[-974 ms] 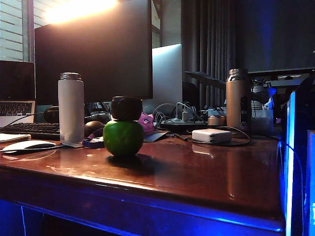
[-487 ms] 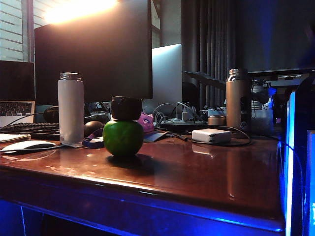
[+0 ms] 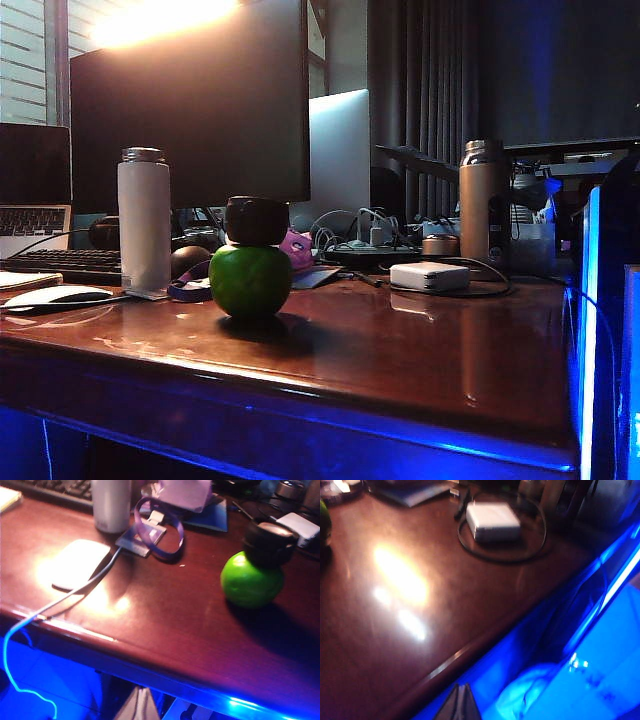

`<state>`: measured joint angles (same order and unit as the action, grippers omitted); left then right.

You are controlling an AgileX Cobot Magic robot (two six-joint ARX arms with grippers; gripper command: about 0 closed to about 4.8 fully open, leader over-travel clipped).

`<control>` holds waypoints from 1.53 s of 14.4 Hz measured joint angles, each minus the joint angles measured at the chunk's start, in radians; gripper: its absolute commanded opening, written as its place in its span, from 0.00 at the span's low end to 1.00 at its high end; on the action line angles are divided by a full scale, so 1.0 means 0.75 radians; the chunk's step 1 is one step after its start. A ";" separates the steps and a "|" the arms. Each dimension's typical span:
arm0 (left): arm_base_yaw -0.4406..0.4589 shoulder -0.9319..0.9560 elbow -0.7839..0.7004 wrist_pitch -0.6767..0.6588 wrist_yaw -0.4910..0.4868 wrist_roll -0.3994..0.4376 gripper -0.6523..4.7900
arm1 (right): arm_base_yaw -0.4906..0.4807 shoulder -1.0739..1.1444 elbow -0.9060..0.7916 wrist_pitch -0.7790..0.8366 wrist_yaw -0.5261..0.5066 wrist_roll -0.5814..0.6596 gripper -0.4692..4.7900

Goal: Stack the black thermos bottle cap from the table onto the green apple.

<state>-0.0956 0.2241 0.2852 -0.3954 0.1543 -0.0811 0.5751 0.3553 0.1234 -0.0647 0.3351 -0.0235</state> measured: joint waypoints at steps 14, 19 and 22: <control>0.000 -0.001 -0.280 0.106 0.001 -0.001 0.12 | 0.001 -0.001 -0.142 -0.007 0.002 0.071 0.13; 0.000 -0.001 -0.280 0.106 -0.001 0.001 0.12 | 0.001 -0.001 -0.142 -0.007 0.004 0.071 0.13; 0.000 -0.001 -0.280 0.106 -0.001 0.001 0.12 | 0.001 -0.001 -0.142 -0.007 0.004 0.071 0.13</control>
<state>-0.0956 0.2237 0.0753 -0.3157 0.1539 -0.0803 0.5755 0.3550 0.0166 -0.0700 0.3382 0.0299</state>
